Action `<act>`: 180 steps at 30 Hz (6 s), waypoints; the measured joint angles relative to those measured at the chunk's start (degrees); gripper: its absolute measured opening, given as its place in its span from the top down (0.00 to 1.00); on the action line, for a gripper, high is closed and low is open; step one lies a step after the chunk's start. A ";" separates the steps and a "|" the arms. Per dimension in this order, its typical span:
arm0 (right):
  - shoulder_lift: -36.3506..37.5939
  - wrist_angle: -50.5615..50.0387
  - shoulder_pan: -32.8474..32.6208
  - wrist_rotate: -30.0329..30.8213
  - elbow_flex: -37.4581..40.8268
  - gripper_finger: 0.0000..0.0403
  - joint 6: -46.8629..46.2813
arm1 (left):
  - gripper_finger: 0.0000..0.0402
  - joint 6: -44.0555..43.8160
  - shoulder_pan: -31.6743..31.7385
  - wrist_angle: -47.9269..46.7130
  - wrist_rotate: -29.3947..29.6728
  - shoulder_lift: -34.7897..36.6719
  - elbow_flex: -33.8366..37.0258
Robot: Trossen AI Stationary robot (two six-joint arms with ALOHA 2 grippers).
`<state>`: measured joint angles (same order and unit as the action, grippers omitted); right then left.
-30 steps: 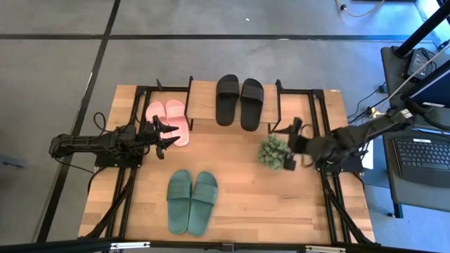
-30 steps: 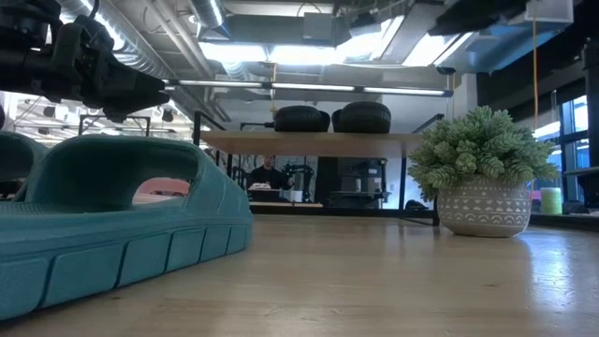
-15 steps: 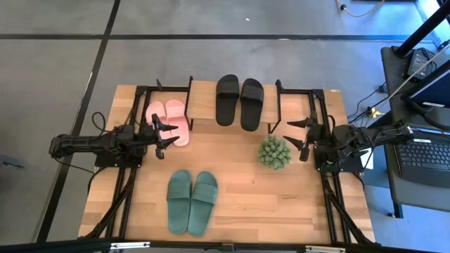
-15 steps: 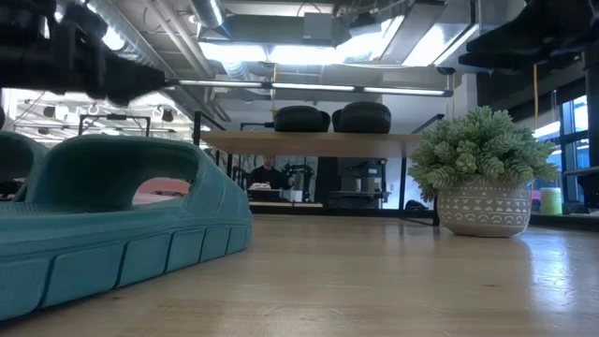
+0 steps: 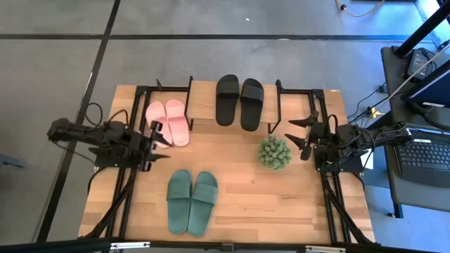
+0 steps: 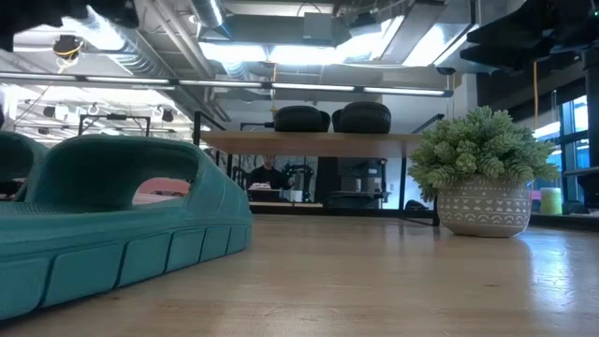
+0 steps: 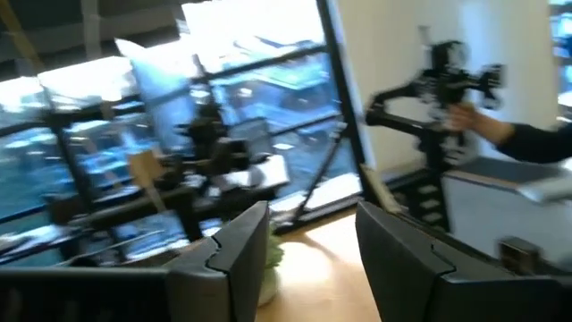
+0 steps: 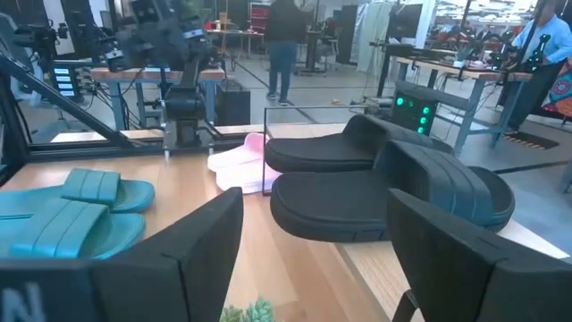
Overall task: Pick and place slides into the shelf
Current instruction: Put the left green slide under the shelf
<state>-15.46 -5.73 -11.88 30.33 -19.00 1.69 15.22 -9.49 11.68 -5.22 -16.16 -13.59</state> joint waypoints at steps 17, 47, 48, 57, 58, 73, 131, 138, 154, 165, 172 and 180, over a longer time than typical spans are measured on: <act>-0.02 -0.07 0.00 0.09 0.00 0.32 -0.11 | 0.62 -5.80 -28.34 -0.27 26.47 -37.20 -14.55; -0.07 -6.10 -0.02 0.07 -0.02 0.32 -5.66 | 0.34 -18.01 -27.72 1.77 27.28 -46.91 -19.97; -0.07 -6.10 -0.02 0.07 -0.02 0.32 -5.64 | 0.33 -18.11 -27.72 1.77 27.26 -46.91 -19.97; -0.07 -6.10 -0.04 0.07 -0.02 0.32 -5.53 | 0.34 -24.08 -28.56 2.04 24.64 -46.78 -19.97; -0.07 -6.11 -0.02 0.07 -0.02 0.32 -5.53 | 0.34 -25.14 -29.02 2.10 23.00 -46.74 -19.97; -0.07 -6.15 -0.04 0.07 -0.02 0.32 -4.36 | 0.34 -32.61 -40.26 -18.72 46.25 -55.20 -30.45; -0.13 -8.57 -0.04 0.08 1.60 0.32 -4.18 | 0.34 -76.24 -38.24 -66.34 37.58 -84.03 -48.72; -0.13 -8.55 -0.04 0.07 1.60 0.32 -4.19 | 0.41 -76.14 -38.24 -66.45 37.56 -84.03 -48.72; -0.13 -8.53 -0.04 0.07 1.60 0.32 -4.04 | 0.93 -75.97 -38.26 -67.10 40.62 -84.03 -48.72; -0.13 -8.51 -0.04 0.07 1.60 0.32 -4.02 | 0.98 -72.43 -38.13 -78.24 45.07 -84.03 -54.41; -0.13 -8.73 -0.04 0.07 1.60 0.32 -3.95 | 0.99 -69.96 -34.87 -91.85 54.89 -84.00 -60.31; -0.13 -8.83 -0.02 0.09 1.60 0.32 -2.50 | 0.99 -60.69 -25.45 -92.29 59.23 -84.03 -58.73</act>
<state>-15.59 -14.56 -11.90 30.41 -17.41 -0.80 -45.47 -34.94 -80.61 54.00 -100.18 -72.31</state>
